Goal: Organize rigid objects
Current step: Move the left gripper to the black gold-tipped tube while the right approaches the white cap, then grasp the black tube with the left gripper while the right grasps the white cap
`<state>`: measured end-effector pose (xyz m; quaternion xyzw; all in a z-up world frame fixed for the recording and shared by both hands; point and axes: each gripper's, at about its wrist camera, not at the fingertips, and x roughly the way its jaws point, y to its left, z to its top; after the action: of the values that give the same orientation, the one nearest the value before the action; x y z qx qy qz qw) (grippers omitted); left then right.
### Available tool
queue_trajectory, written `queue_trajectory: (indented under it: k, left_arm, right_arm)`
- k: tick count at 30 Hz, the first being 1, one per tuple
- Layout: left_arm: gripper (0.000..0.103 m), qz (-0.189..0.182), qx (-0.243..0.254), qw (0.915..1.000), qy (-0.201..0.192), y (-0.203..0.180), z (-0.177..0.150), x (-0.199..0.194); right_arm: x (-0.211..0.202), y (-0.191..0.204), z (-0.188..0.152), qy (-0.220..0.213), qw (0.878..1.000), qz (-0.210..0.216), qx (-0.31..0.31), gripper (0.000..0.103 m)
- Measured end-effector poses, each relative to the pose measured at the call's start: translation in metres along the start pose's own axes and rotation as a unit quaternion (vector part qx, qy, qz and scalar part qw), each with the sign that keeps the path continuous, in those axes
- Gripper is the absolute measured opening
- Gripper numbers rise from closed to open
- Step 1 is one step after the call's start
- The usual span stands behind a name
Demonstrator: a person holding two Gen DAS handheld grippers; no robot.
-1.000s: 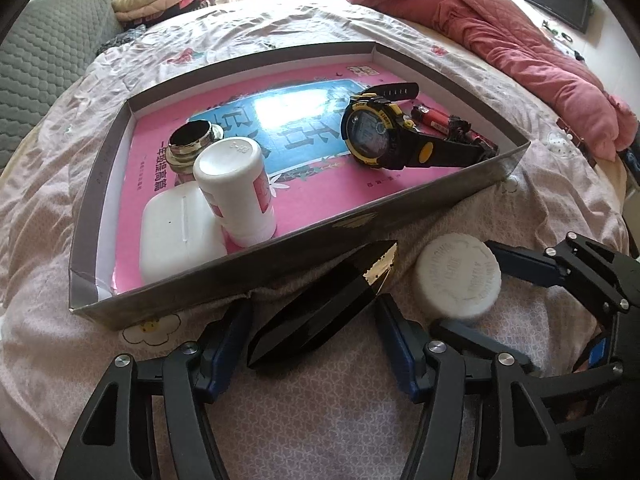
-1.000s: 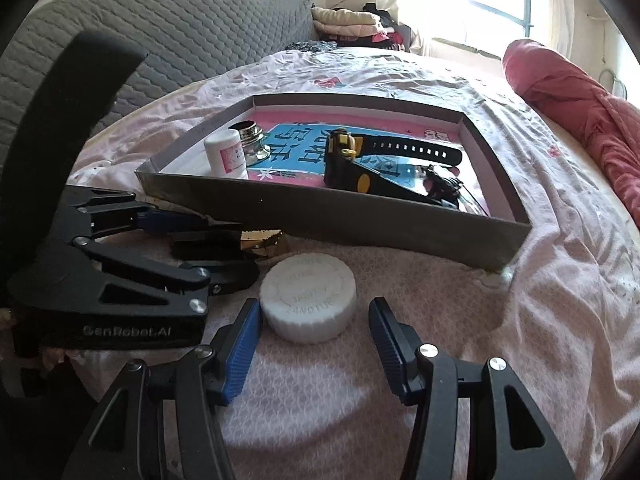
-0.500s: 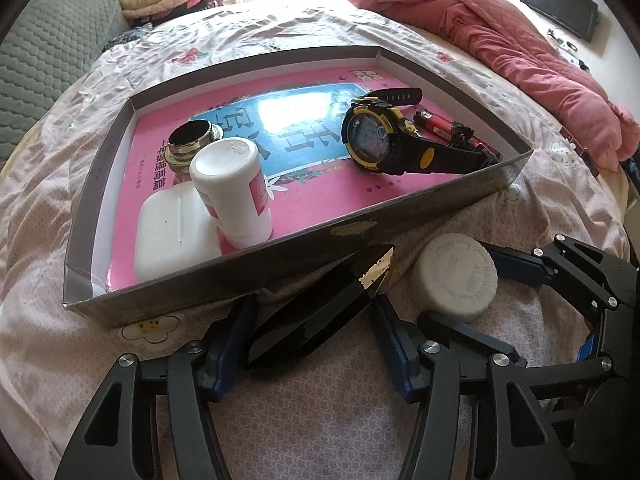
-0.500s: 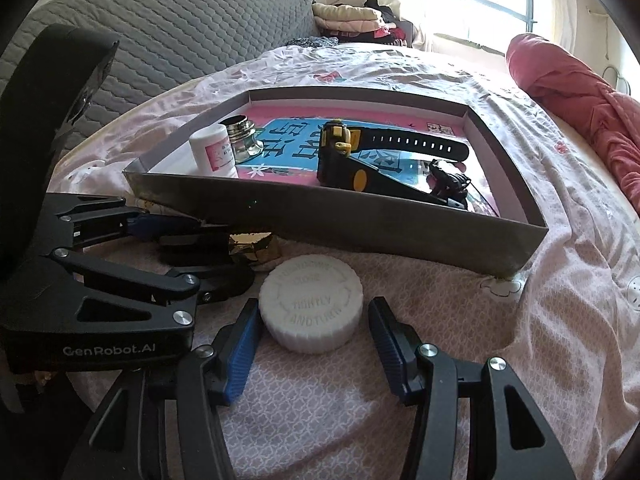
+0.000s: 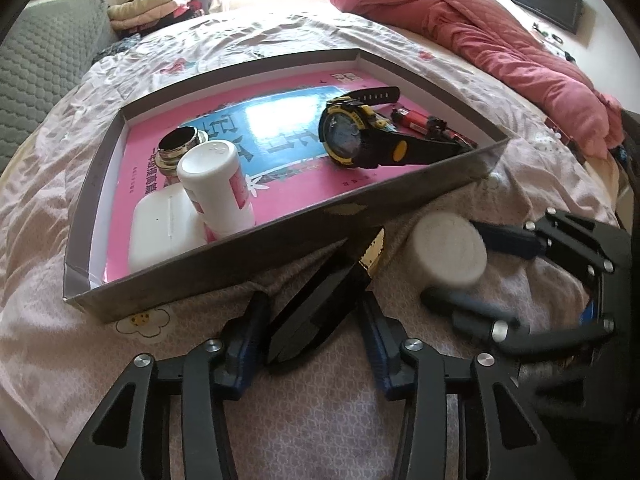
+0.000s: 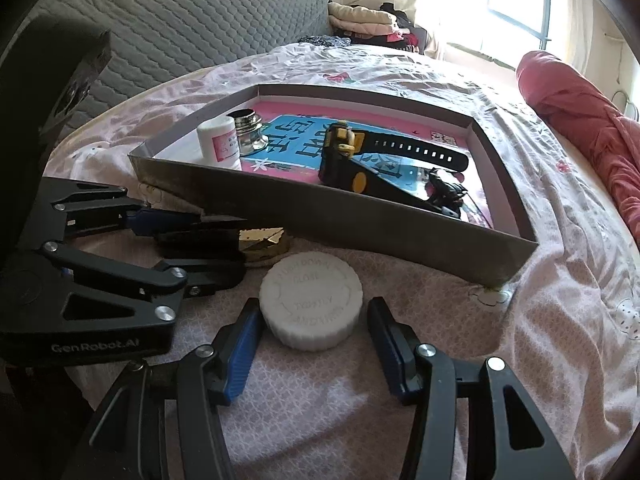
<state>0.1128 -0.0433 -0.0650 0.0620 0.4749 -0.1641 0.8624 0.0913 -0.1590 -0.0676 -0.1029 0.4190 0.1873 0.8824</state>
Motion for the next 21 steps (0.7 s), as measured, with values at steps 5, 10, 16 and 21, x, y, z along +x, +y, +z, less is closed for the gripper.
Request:
queue_trajectory:
  k: [5,10,16,21]
  left_arm:
    - [0.041,-0.017,0.008,0.9998,0.004,-0.004,-0.001,-0.005]
    - [0.041,-0.028,0.013,0.9995,0.008,-0.009,0.003,-0.003]
    - [0.04,-0.035,-0.009,0.9993,0.011,-0.005,0.009,0.005]
    - [0.042,-0.04,-0.021,0.9989,0.008,-0.003,0.009,0.006]
  right_arm:
    - [-0.002,-0.025,-0.001,0.0,0.998,0.018,0.056,0.048]
    - [0.0,-0.031,-0.001,0.0,0.997,0.029,0.073,0.048]
    - [0.003,-0.026,0.001,-0.001,0.998,0.016,0.062,0.049]
    - [0.005,-0.027,0.003,-0.001,0.997,0.021,0.068,0.05]
